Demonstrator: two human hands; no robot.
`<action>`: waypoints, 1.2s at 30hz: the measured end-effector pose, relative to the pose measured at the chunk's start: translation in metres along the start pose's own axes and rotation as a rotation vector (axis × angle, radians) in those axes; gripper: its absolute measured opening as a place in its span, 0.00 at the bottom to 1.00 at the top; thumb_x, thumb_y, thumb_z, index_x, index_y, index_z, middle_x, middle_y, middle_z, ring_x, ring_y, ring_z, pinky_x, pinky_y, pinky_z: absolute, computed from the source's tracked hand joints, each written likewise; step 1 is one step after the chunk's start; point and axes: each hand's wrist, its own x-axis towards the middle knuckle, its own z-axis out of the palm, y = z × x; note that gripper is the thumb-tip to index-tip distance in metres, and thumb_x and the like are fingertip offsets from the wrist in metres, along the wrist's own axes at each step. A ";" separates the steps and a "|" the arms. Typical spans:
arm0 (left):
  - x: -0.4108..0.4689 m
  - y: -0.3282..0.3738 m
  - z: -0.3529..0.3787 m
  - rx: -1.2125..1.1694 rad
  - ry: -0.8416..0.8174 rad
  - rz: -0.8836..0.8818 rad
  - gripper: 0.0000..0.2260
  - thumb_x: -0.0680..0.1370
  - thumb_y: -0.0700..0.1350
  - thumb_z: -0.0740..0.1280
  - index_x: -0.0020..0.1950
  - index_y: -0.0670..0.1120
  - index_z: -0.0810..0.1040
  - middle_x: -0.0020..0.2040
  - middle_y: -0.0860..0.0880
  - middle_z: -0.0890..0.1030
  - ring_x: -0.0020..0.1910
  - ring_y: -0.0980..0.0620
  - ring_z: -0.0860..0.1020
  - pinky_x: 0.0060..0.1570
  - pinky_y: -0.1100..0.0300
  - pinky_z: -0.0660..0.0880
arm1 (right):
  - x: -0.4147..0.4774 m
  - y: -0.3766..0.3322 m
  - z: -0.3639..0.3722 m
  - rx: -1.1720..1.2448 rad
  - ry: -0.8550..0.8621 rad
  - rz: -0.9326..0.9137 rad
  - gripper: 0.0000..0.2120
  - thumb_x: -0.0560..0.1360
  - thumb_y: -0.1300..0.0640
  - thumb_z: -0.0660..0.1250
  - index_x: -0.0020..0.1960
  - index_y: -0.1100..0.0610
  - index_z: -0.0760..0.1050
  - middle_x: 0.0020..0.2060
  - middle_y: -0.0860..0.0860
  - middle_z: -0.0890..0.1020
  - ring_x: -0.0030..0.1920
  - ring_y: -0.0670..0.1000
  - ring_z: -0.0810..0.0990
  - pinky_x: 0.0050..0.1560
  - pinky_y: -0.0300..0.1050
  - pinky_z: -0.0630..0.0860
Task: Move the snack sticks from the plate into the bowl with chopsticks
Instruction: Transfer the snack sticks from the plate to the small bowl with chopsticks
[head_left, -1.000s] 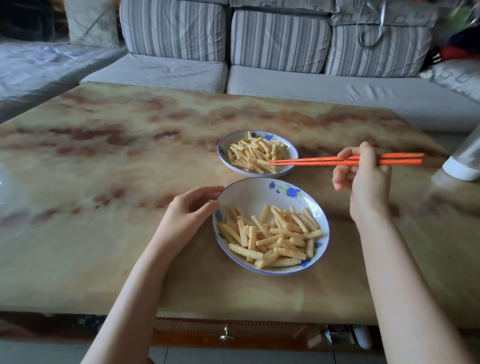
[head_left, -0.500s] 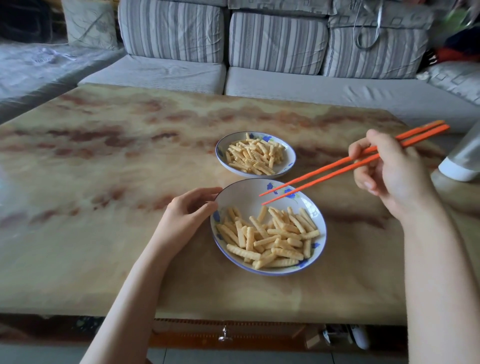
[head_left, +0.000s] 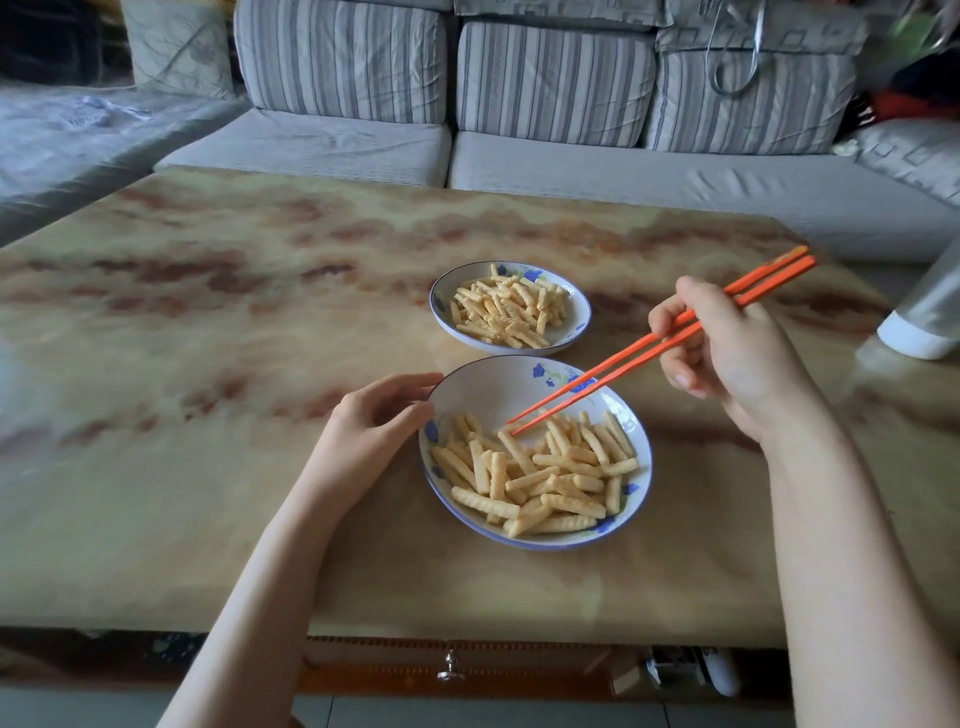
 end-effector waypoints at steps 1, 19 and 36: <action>0.000 0.000 0.000 -0.001 0.001 -0.001 0.17 0.70 0.49 0.65 0.57 0.55 0.82 0.51 0.59 0.84 0.52 0.64 0.80 0.59 0.60 0.75 | 0.001 0.001 0.001 0.013 0.011 -0.003 0.20 0.82 0.53 0.52 0.35 0.59 0.70 0.15 0.52 0.67 0.17 0.48 0.63 0.19 0.35 0.58; -0.001 0.001 0.000 -0.013 0.006 -0.006 0.17 0.70 0.49 0.65 0.58 0.56 0.82 0.50 0.58 0.84 0.51 0.64 0.80 0.58 0.59 0.76 | 0.015 0.025 0.023 0.273 0.425 -0.121 0.20 0.82 0.56 0.52 0.35 0.58 0.71 0.17 0.50 0.72 0.18 0.50 0.67 0.21 0.38 0.63; -0.001 0.001 0.000 -0.009 0.003 -0.001 0.17 0.70 0.49 0.65 0.58 0.55 0.82 0.52 0.58 0.84 0.52 0.63 0.81 0.60 0.56 0.76 | -0.005 -0.009 0.011 0.117 0.043 -0.069 0.21 0.83 0.53 0.52 0.35 0.59 0.71 0.17 0.53 0.70 0.18 0.51 0.64 0.21 0.36 0.59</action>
